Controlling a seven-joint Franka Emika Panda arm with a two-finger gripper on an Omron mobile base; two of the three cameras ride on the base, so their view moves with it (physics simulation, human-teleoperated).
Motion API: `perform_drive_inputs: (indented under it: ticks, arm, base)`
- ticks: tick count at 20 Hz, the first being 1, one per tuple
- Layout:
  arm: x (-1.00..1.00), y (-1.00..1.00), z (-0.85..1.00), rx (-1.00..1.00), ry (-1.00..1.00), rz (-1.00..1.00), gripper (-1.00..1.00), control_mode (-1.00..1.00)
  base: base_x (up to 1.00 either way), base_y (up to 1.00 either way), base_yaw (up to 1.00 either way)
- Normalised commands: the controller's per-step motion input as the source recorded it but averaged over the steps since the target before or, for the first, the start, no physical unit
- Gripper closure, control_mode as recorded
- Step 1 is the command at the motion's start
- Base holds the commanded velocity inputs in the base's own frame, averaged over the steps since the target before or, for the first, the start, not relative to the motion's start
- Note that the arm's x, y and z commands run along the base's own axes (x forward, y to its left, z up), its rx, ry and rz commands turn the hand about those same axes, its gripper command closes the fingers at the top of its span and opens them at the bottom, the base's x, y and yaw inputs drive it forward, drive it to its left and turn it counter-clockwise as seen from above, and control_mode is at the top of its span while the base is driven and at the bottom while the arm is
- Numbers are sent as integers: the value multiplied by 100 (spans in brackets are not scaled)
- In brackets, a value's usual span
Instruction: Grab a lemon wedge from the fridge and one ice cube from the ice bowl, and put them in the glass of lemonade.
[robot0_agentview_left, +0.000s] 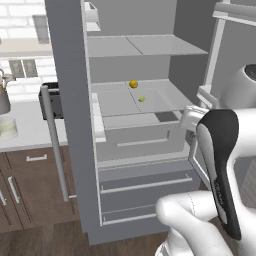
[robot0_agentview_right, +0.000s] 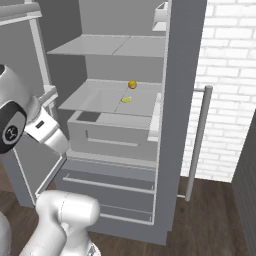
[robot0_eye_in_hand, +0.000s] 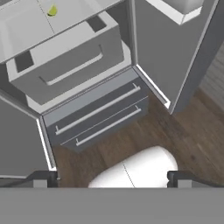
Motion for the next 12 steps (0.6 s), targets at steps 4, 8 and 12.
perform_drive_inputs:
  ticks: [4,8,12]
  arm:
    - [14,-6,-4,0,0,-10,-100,-100]
    - [-36,-6,-5,0,-2,-1,-100,-100]
    - [-41,0,0,0,0,0,-100,-100]
  base:
    - [0,0,0]
    - [0,0,0]
    - [0,0,0]
